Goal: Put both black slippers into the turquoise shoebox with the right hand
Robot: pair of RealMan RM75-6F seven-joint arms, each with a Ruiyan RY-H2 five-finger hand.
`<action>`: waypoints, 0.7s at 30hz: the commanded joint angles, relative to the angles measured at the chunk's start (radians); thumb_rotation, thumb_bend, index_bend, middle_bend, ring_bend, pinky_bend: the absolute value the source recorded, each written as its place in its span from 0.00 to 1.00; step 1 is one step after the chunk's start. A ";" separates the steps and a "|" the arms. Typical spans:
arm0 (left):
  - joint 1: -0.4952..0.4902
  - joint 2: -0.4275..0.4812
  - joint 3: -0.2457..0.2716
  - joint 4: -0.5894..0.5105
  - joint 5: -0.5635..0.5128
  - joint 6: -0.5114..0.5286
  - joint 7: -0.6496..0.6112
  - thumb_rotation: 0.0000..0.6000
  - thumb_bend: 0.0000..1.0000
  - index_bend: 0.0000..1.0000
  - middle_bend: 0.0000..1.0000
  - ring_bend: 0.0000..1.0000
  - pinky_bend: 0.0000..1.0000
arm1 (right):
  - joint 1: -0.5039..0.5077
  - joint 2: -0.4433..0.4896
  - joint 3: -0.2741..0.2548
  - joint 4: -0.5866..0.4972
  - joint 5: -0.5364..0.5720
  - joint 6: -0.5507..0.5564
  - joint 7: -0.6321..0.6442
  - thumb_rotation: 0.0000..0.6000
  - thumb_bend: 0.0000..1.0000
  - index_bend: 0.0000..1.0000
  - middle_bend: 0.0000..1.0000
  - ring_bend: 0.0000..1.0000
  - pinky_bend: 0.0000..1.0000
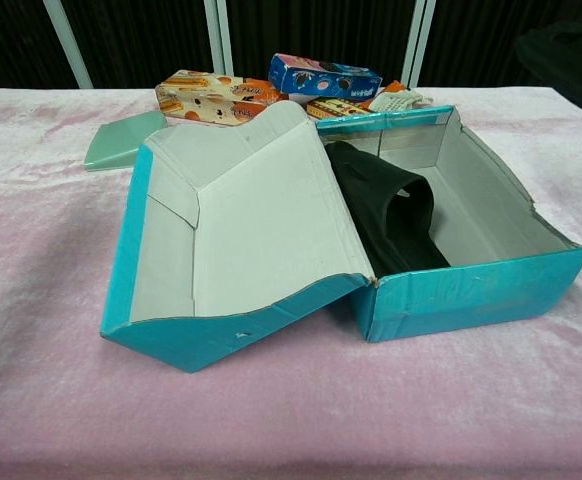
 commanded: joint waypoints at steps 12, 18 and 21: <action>-0.002 0.057 -0.019 -0.060 -0.016 0.001 0.023 1.00 0.00 0.20 0.29 0.22 0.10 | 0.113 -0.351 0.067 0.270 -0.071 0.090 0.069 1.00 0.14 0.58 0.51 0.22 0.10; 0.002 0.069 -0.019 -0.074 -0.029 -0.003 0.029 1.00 0.00 0.19 0.29 0.22 0.10 | 0.138 -0.436 0.063 0.356 -0.081 0.119 0.040 1.00 0.12 0.59 0.51 0.22 0.10; 0.006 0.075 -0.020 -0.082 -0.035 -0.001 0.032 1.00 0.00 0.19 0.29 0.22 0.10 | 0.154 -0.479 0.060 0.418 -0.090 0.131 0.035 1.00 0.12 0.59 0.51 0.22 0.10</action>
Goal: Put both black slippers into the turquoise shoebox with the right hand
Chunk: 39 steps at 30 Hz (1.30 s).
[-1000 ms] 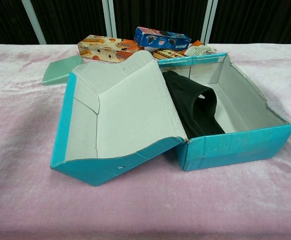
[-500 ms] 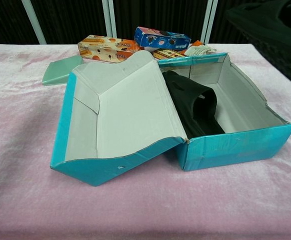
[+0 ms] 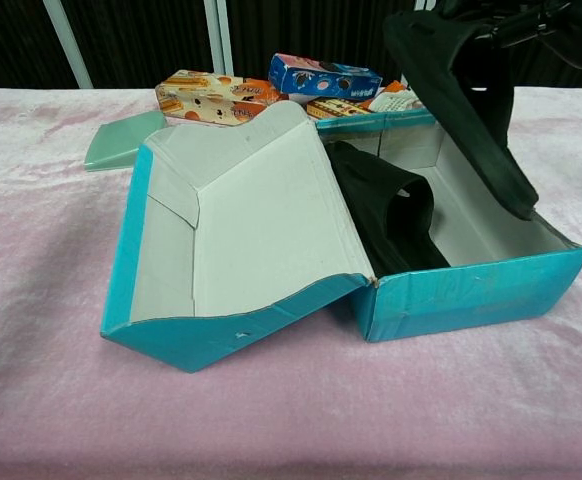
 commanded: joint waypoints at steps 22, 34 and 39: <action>0.027 0.022 0.004 -0.051 -0.012 0.025 0.040 1.00 0.00 0.19 0.29 0.22 0.10 | 0.024 -0.236 -0.124 0.395 -0.150 0.184 -0.013 1.00 0.10 0.60 0.50 0.21 0.10; 0.034 0.015 0.008 -0.040 -0.005 0.030 0.029 1.00 0.00 0.19 0.29 0.22 0.10 | 0.021 -0.225 -0.223 0.422 -0.222 0.181 -0.049 1.00 0.10 0.60 0.50 0.21 0.10; 0.031 0.009 0.006 -0.030 -0.007 0.024 0.021 1.00 0.00 0.19 0.29 0.22 0.10 | 0.030 -0.192 -0.243 0.395 -0.227 0.149 -0.073 1.00 0.08 0.60 0.48 0.19 0.10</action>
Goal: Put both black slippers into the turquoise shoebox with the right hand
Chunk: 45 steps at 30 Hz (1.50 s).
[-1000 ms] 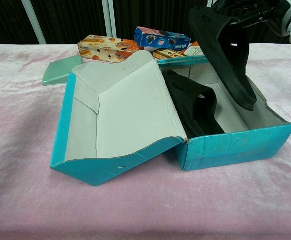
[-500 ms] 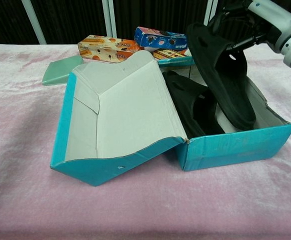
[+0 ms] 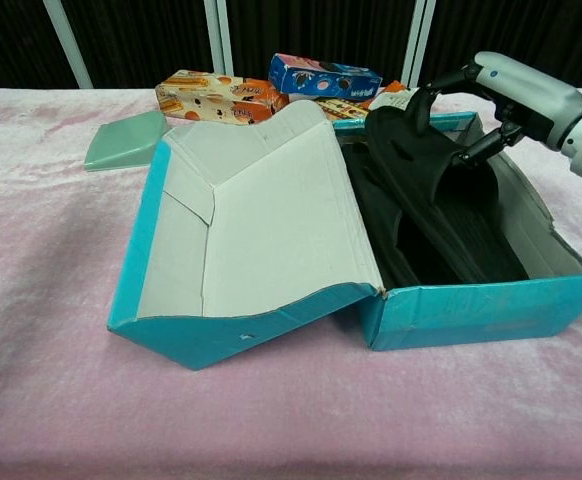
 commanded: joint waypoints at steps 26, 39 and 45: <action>-0.014 -0.024 -0.007 0.041 -0.001 -0.018 -0.034 1.00 0.00 0.19 0.29 0.22 0.10 | 0.035 0.275 -0.024 -0.300 0.110 -0.265 -0.406 1.00 0.08 0.05 0.01 0.00 0.04; -0.012 -0.035 -0.006 0.068 0.010 -0.009 -0.068 1.00 0.00 0.19 0.29 0.22 0.10 | -0.001 0.483 0.006 -0.582 0.223 -0.287 -0.676 1.00 0.09 0.00 0.00 0.00 0.04; -0.013 -0.036 -0.005 0.073 0.013 -0.010 -0.073 1.00 0.00 0.19 0.29 0.22 0.10 | -0.015 0.520 0.004 -0.651 0.263 -0.301 -0.745 1.00 0.09 0.00 0.00 0.00 0.04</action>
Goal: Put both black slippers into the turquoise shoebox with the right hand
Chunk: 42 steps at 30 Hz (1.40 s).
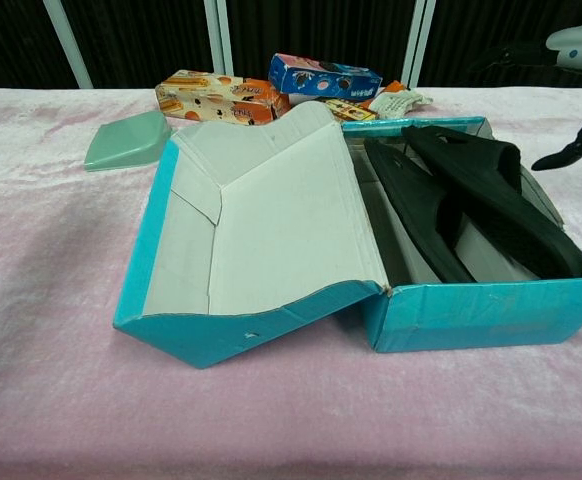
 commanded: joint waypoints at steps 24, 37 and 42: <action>-0.002 0.001 0.004 0.005 0.008 -0.002 -0.004 1.00 0.00 0.19 0.29 0.22 0.10 | -0.054 0.044 -0.038 -0.143 -0.142 0.064 -0.035 1.00 0.93 0.40 0.32 0.08 0.04; -0.007 -0.004 0.005 0.002 0.008 -0.011 0.005 1.00 0.00 0.19 0.29 0.22 0.10 | -0.070 -0.010 -0.049 -0.109 -0.155 0.078 -0.098 1.00 0.88 0.40 0.33 0.08 0.04; -0.009 -0.008 0.005 0.006 0.006 -0.015 0.002 1.00 0.00 0.19 0.29 0.22 0.10 | -0.079 -0.043 -0.055 -0.083 -0.154 0.081 -0.126 1.00 0.88 0.40 0.33 0.08 0.04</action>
